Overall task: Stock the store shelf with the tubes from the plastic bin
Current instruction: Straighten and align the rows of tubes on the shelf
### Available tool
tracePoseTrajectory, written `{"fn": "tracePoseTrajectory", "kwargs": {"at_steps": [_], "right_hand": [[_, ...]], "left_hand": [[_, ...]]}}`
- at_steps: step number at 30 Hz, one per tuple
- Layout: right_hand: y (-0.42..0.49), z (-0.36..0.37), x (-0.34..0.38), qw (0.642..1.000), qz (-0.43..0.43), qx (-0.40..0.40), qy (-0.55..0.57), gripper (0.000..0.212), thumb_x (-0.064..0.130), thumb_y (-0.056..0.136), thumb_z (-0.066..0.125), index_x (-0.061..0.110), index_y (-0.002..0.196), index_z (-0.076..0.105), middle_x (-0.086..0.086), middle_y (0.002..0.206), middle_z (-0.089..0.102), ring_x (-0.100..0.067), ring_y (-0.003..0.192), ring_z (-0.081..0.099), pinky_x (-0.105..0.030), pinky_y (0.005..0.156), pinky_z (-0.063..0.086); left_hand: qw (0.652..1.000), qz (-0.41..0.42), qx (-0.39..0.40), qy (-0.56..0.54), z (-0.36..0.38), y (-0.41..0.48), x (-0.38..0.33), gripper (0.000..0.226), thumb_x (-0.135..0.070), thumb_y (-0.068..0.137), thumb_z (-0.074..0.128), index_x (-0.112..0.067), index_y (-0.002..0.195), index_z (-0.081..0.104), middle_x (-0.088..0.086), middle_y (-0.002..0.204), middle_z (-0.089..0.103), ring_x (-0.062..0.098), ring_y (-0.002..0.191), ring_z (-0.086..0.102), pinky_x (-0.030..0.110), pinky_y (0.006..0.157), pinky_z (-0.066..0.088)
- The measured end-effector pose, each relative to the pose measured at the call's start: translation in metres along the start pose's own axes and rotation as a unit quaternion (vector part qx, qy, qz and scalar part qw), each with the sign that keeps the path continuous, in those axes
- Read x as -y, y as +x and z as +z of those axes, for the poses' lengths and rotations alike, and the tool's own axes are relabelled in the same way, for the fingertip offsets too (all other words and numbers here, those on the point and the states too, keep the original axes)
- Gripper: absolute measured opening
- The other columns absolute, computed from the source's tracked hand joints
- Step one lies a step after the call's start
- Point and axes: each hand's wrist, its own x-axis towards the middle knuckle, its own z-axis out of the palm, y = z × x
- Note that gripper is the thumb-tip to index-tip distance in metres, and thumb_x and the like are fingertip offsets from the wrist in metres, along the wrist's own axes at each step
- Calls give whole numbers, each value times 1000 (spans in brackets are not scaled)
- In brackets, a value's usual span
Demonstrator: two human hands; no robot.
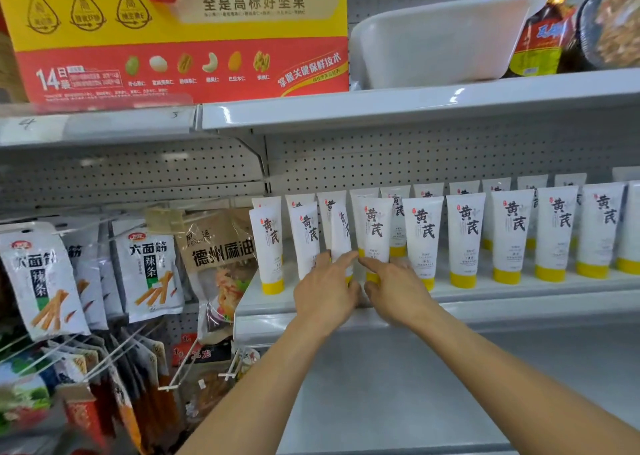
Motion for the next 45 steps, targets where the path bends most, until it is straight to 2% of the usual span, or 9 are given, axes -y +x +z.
{"fn": "tracePoseTrajectory", "kwargs": {"at_steps": [9, 13, 16, 19, 22, 25, 29, 34, 45], "right_hand": [[-12, -41, 12, 999, -20, -15, -25, 37, 20, 93, 48, 32, 125, 61, -1, 129, 61, -23, 117, 56, -32, 93, 47], [-1, -91, 23, 978, -108, -168, -66, 23, 27, 95, 49, 24, 105, 69, -2, 105, 66, -22, 99, 56, -34, 80, 48], [32, -121, 26, 962, -127, -184, -154, 29, 36, 94, 50, 23, 117, 62, -2, 117, 63, -23, 113, 50, -38, 92, 38], [68, -135, 25, 975, -83, -54, -201, 44, 52, 91, 50, 20, 120, 59, -3, 112, 64, -24, 111, 52, -43, 97, 36], [89, -132, 24, 980, -63, 82, -171, 41, 52, 88, 56, 13, 82, 64, -1, 69, 56, -18, 66, 54, -31, 69, 37], [95, -127, 24, 978, -60, 145, -138, 38, 34, 86, 67, 13, 63, 45, 0, 61, 44, -17, 55, 41, -26, 53, 30], [98, -125, 18, 978, -81, 155, -113, 21, 25, 84, 69, 13, 75, 54, 2, 71, 55, -16, 64, 52, -24, 53, 35], [92, -131, 16, 973, -121, 177, -84, 9, 22, 84, 69, 14, 79, 69, -5, 84, 64, -17, 70, 53, -26, 60, 40], [84, -141, 11, 972, -119, 195, -64, 15, 23, 84, 70, 15, 96, 74, -4, 95, 72, -24, 90, 67, -37, 79, 54]], "left_hand": [[999, 29, -16, 30, -29, 0, 4, 35, -32, 96, 47, -39, 129, 57, -1, 130, 54, 21, 117, 53, 34, 93, 45], [980, 79, -169, 71, -71, 2, -6, 24, -39, 95, 48, -34, 111, 66, -6, 109, 60, 18, 102, 56, 33, 81, 48], [951, 121, -260, 115, -99, 35, -12, 29, -44, 92, 50, -29, 113, 64, -4, 111, 62, 20, 112, 49, 35, 89, 32], [955, 87, -162, 231, -108, 75, -17, 45, -61, 89, 42, -26, 103, 68, 0, 103, 67, 23, 109, 52, 40, 97, 29], [956, 66, -36, 282, -105, 97, -18, 56, -72, 84, 42, -26, 91, 72, -1, 90, 67, 21, 102, 55, 47, 105, 23], [966, 67, 21, 248, -105, 106, -17, 46, -67, 81, 55, -27, 97, 72, -6, 94, 68, 18, 104, 56, 48, 109, 16], [976, 78, 60, 196, -111, 111, -16, 36, -54, 81, 66, -31, 109, 70, -9, 112, 67, 17, 114, 52, 49, 114, 10], [982, 101, 81, 137, -117, 107, -13, 22, -49, 78, 71, -34, 95, 72, -20, 90, 70, 7, 89, 60, 45, 114, 18], [982, 128, 112, 81, -125, 93, -18, 22, -39, 81, 73, -29, 100, 75, -18, 94, 72, 7, 94, 63, 37, 103, 40]]}}
